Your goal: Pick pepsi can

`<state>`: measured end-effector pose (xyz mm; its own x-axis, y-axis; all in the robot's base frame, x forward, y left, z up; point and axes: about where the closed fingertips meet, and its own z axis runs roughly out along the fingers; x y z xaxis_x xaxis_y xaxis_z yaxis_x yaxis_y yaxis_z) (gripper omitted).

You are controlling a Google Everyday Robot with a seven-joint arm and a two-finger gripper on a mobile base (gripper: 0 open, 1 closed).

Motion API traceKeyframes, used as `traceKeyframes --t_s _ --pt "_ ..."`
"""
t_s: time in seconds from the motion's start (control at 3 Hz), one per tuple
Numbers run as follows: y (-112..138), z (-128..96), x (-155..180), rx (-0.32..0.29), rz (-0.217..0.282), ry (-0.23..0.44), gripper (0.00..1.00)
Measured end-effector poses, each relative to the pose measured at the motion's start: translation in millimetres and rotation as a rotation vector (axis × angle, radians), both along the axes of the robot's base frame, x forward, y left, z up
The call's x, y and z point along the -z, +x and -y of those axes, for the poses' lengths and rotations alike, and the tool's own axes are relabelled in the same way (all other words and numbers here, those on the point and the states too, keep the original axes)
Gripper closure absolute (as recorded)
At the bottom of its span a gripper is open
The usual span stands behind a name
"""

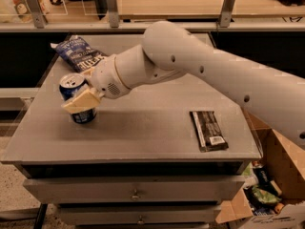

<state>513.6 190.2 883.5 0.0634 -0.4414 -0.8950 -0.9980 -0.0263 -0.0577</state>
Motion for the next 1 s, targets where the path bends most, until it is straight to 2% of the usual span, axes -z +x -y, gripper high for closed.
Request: traceKeyframes --t_s 0.33,0.67,1.0 --pt "8 29 -28 0.052 0.028 0.016 1.00" --pt "15 56 -64 0.100 0.082 0.010 1.00" --pt "16 58 -68 0.103 0.089 0.011 1.00"
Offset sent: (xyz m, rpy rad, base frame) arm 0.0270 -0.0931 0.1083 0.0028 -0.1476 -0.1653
